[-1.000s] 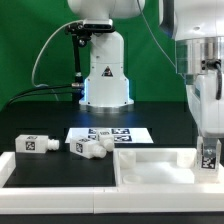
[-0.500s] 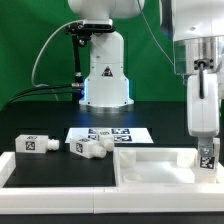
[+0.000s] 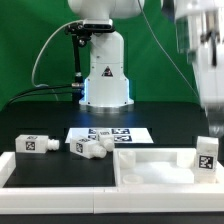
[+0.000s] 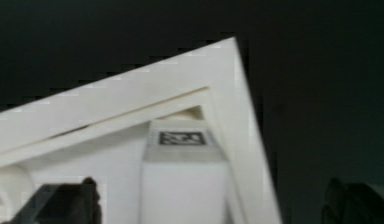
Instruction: Assemble one leg
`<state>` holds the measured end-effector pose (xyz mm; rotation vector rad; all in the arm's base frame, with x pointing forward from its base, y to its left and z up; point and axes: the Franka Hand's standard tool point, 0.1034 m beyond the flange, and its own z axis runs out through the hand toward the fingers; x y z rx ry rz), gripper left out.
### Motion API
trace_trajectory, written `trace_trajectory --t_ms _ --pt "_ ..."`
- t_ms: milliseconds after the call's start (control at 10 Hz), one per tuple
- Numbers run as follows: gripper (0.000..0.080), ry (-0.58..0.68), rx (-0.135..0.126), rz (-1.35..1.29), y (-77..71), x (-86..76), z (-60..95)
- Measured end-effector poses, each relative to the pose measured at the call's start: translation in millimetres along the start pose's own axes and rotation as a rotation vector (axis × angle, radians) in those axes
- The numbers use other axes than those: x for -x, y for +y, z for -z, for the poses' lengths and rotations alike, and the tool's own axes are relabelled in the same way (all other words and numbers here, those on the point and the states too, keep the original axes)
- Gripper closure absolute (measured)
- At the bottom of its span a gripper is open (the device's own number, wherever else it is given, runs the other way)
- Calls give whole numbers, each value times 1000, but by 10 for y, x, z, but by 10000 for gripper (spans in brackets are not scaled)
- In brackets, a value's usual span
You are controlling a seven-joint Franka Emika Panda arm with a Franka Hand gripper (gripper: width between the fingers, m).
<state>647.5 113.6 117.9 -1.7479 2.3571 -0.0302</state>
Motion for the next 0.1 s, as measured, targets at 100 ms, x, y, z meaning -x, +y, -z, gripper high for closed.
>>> trace_trajectory --t_ms 100 --pt "153 8 9 2 36 -18 -75"
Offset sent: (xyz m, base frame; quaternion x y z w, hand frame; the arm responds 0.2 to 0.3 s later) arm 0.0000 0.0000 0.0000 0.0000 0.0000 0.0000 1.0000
